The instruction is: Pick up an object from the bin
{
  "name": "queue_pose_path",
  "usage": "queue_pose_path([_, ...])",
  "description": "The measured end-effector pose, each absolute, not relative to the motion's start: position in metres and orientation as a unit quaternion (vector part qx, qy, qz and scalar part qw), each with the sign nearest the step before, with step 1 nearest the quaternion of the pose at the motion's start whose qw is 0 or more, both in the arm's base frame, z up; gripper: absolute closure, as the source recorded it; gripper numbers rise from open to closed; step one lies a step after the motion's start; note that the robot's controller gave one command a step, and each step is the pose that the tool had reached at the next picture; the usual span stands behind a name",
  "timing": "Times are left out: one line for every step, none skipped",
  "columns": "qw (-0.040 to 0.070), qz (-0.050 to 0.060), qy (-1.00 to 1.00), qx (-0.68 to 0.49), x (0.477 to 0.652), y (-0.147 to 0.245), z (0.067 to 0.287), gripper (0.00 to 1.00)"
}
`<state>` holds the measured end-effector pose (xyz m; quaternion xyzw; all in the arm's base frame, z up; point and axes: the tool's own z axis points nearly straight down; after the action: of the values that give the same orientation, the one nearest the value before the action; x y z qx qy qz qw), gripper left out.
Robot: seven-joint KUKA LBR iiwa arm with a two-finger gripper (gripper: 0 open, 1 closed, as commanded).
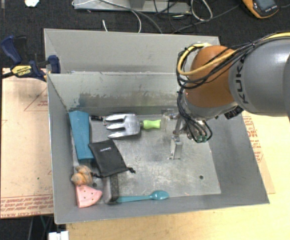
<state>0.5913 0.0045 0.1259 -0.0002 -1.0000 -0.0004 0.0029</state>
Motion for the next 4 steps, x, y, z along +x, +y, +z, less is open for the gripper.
queue_pose_path([-0.001, 0.000, -1.000, 0.000, 0.593, 0.005, 0.131, 0.00])
queue_pose_path([-0.002, -0.001, -1.000, 0.011, 0.643, 0.052, 0.108, 0.00])
queue_pose_path([-0.003, -0.001, -0.997, 0.075, 0.635, 0.116, 0.099, 0.00])
queue_pose_path([-0.005, -0.001, -0.999, 0.045, 0.619, 0.020, 0.075, 0.00])
